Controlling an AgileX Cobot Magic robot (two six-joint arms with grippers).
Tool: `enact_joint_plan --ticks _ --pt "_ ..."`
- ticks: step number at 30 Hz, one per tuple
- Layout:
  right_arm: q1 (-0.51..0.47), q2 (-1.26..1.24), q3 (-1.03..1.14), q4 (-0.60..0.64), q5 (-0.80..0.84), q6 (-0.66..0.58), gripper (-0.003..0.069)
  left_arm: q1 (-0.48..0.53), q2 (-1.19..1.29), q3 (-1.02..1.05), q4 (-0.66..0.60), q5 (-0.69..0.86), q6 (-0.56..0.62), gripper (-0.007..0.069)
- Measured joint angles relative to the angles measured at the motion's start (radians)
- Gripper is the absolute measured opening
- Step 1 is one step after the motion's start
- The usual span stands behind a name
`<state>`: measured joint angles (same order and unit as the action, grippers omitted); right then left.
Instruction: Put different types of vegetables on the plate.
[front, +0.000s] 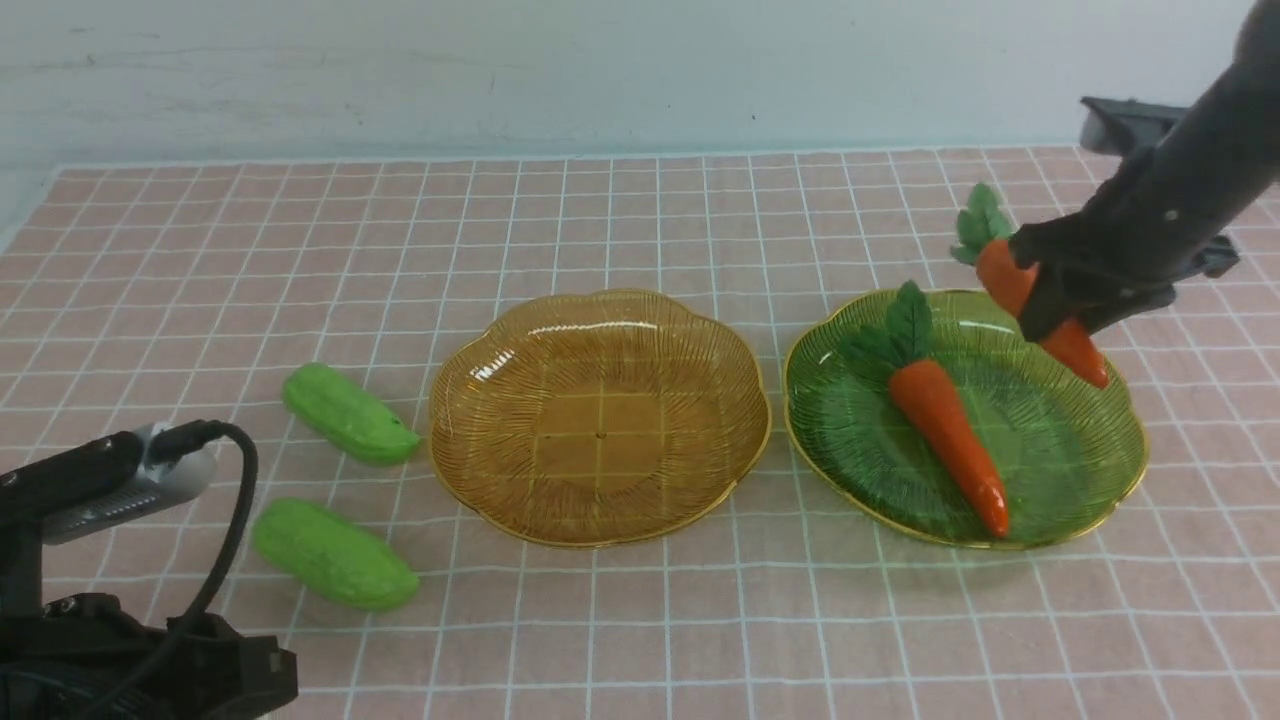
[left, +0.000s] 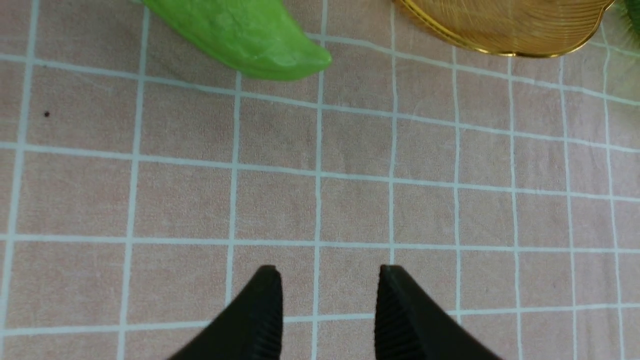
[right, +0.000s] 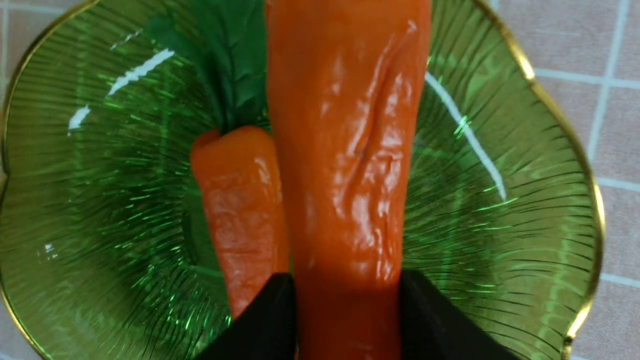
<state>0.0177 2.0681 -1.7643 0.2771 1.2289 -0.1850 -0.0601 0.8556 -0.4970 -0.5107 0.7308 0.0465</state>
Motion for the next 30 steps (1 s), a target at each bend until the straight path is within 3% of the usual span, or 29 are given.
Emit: enact_joint_plan --ticks 4,7,12,16,21,30 --pt "0.052 0.005 0.002 -0.042 0.000 0.011 0.0352 0.000 0.002 0.000 0.000 -0.007 0.015 0.0248" --pt "0.083 0.018 0.003 -0.076 0.000 0.042 0.0515 0.000 0.005 0.000 0.000 -0.008 0.016 0.0248" --pt "0.089 0.007 0.003 -0.129 0.001 0.114 0.0647 0.000 0.008 -0.005 0.001 -0.008 -0.030 0.0248" --pt "0.089 -0.084 0.022 -0.168 0.000 0.185 0.0666 0.000 0.029 -0.044 0.036 -0.007 -0.085 0.0248" --pt "0.089 -0.282 0.117 -0.137 0.002 0.194 0.0633 0.000 0.141 -0.120 0.075 -0.029 -0.156 0.0268" --pt "0.089 -0.450 0.276 -0.122 0.023 0.162 0.0550 0.000 0.434 -0.141 0.076 -0.365 -0.277 0.0403"
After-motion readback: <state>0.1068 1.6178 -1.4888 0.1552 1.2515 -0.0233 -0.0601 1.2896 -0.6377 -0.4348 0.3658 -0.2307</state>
